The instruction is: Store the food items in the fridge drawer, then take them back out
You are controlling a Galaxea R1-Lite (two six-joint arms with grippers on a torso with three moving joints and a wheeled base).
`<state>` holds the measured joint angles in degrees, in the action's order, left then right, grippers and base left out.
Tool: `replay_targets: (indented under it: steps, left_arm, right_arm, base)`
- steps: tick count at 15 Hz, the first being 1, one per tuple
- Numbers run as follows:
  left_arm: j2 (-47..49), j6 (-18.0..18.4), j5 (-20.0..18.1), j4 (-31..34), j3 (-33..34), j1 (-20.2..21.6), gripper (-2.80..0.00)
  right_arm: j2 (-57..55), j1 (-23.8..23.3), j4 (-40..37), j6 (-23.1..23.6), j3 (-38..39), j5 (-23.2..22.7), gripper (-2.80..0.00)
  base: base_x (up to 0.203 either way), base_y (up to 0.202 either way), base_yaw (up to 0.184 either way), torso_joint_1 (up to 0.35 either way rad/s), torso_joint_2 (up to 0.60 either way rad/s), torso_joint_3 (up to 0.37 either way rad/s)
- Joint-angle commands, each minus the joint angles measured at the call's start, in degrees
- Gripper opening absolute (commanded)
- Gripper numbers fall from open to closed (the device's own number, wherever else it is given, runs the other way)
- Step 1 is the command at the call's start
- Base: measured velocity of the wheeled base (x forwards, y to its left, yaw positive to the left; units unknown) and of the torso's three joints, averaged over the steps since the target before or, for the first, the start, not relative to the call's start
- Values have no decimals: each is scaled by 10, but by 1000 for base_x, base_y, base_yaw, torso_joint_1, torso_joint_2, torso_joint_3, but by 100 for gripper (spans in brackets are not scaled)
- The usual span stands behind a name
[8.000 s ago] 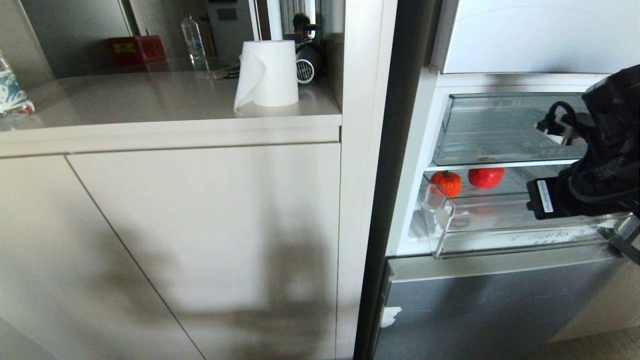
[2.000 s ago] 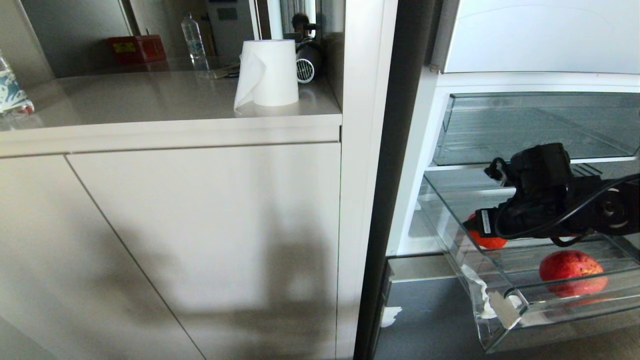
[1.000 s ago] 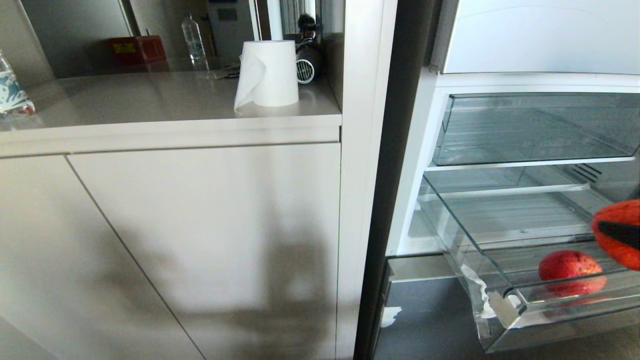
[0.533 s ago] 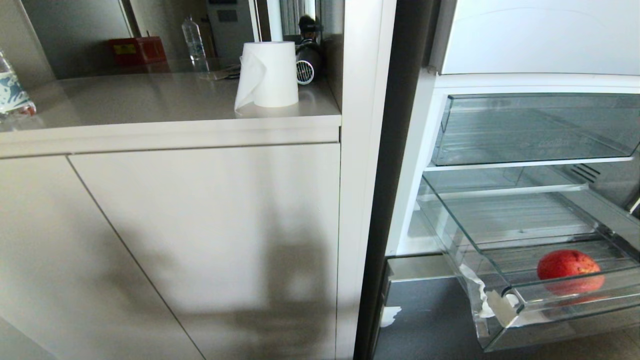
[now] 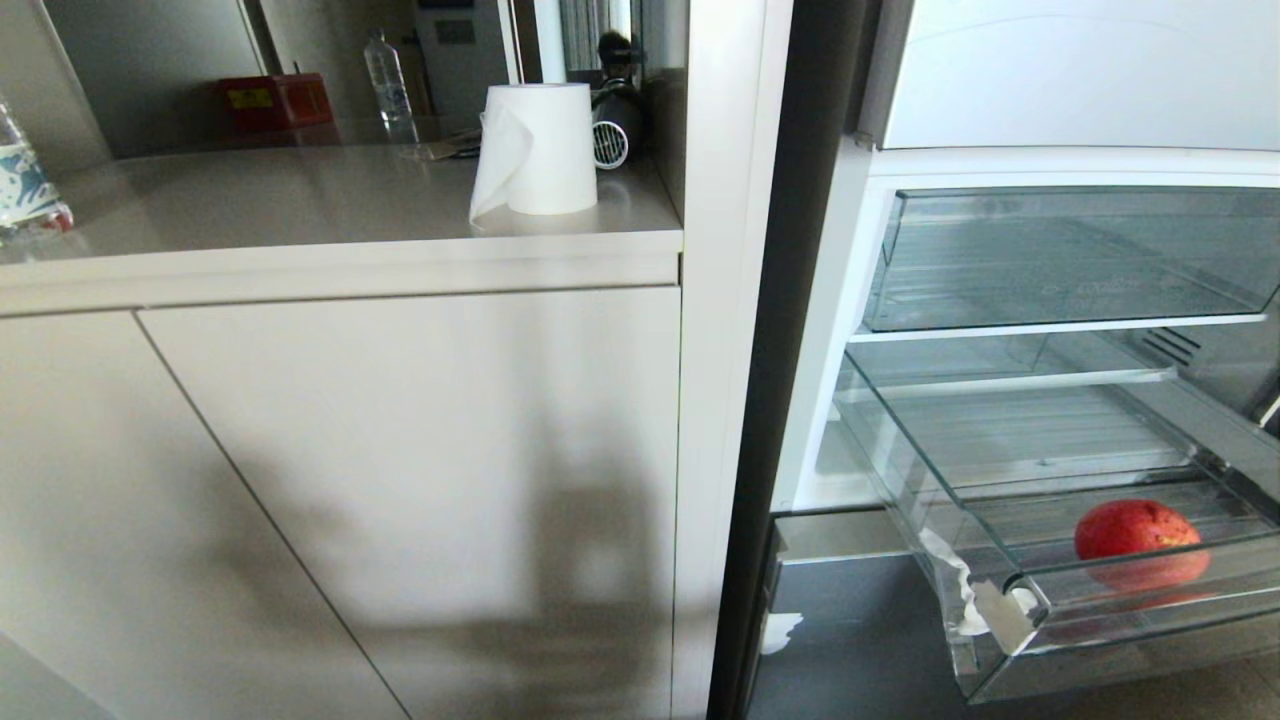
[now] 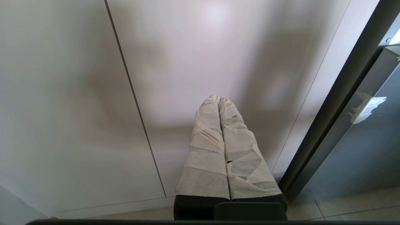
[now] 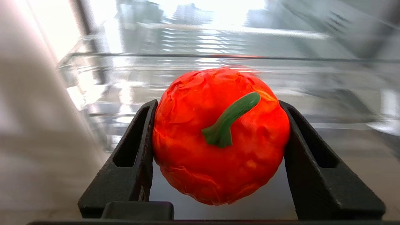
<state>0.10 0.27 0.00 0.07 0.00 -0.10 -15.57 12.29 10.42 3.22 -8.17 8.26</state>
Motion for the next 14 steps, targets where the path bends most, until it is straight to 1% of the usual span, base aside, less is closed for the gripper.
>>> replay_targets:
  steps: [1,3,4,5,6,7,9,10,11,12,13,14]
  left_arm:
    - [0,0,0,0,0,0,-280]
    - [0,0,1,0,0,0,-280]
    - [0,0,0,0,0,0,-280]
    - [0,0,0,0,0,0,-280]
    - [0,0,0,0,0,0,-280]
    - [0,0,0,0,0,0,-280]
    - [0,0,0,0,0,0,-280]
    - [0,0,0,0,0,0,-280]
    - [0,0,0,0,0,0,-280]
    - [0,0,1,0,0,0,-280]
    - [0,0,0,0,0,0,-280]
    - [0,0,0,0,0,0,-280]
  right_arm:
    - [-1,-3,29,0,42,-39,-280]
    - [-2,-20,33,-3,79,-87,-280]
    - [-2,-32,26,-19,81,-110,-280]
    - [-2,-35,22,-40,82,-118,-280]
    - [-2,-36,14,-46,82,-123,-280]
    - [-2,-36,7,-48,82,-122,-280]
    - [-2,-36,-46,-47,82,-112,-280]
    - [-2,-36,-53,-43,83,-92,-280]
    - [-2,-35,-56,-16,83,-88,-280]
    - [-2,-33,-89,12,83,-87,-280]
    - [-2,-28,-115,26,81,-88,-280]
    - [-1,-21,-107,27,82,-88,-280]
  base:
    - [0,0,0,0,0,0]
    - [0,0,0,0,0,0]
    - [0,0,0,0,0,0]
    - [0,0,0,0,0,0]
    - [0,0,0,0,0,0]
    - [0,0,0,0,0,0]
    - [0,0,0,0,0,0]
    - [0,0,0,0,0,0]
    - [0,0,0,0,0,0]
    - [0,0,0,0,0,0]
    - [0,0,0,0,0,0]
    - [0,0,0,0,0,0]
